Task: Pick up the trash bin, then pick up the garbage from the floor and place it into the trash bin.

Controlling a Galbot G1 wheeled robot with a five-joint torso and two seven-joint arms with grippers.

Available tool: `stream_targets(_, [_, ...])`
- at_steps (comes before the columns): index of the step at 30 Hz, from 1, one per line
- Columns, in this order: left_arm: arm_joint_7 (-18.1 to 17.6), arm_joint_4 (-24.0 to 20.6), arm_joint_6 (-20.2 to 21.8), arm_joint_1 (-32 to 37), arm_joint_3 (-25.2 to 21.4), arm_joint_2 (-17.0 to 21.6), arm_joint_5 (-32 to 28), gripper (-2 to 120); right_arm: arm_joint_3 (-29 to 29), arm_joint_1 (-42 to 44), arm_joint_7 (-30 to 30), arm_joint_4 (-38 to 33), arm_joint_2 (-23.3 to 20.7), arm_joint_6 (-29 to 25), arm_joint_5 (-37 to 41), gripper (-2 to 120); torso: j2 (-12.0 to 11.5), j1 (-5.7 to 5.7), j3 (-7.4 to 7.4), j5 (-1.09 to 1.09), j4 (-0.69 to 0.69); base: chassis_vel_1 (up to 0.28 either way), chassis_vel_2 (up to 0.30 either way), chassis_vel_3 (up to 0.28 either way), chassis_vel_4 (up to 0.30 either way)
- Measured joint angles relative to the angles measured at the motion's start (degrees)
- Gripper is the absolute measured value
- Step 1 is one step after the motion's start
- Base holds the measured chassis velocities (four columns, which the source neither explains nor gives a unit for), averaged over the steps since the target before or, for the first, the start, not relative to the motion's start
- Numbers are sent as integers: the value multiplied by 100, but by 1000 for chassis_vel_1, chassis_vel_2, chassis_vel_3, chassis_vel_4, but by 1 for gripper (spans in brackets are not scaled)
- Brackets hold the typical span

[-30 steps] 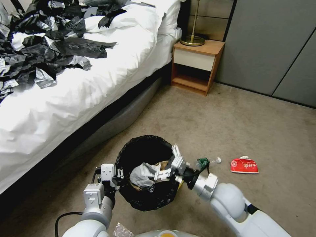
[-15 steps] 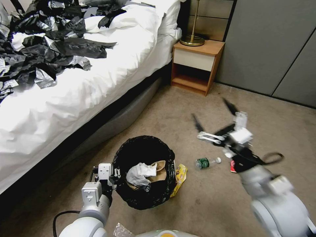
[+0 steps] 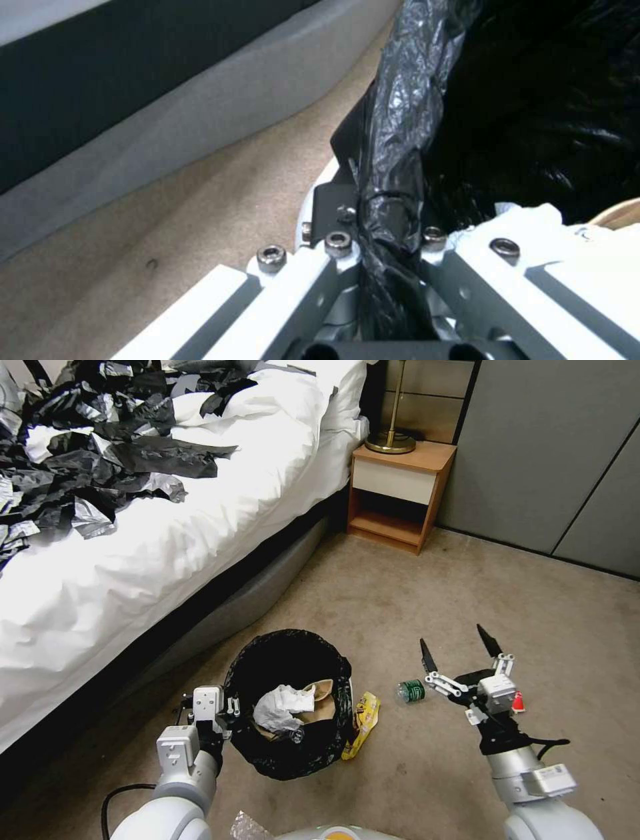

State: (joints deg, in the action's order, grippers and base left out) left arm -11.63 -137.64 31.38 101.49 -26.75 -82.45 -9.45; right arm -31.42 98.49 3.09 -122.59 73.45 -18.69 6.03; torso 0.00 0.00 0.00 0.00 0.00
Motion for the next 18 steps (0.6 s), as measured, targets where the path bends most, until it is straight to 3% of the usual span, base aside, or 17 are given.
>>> stream_targets(10, [-2,0,0,-23,7,-20,-2,0,100,-240,-205,-42,-259,605,194,100,0,0,0,0,-1,63,55,62,62])
stream_targets(18, [-32,8,-10,-8,5,-53,9,0,364,-685,-452,-93,-697,1675,560,100,0,0,0,0,1,45,58,47,48])
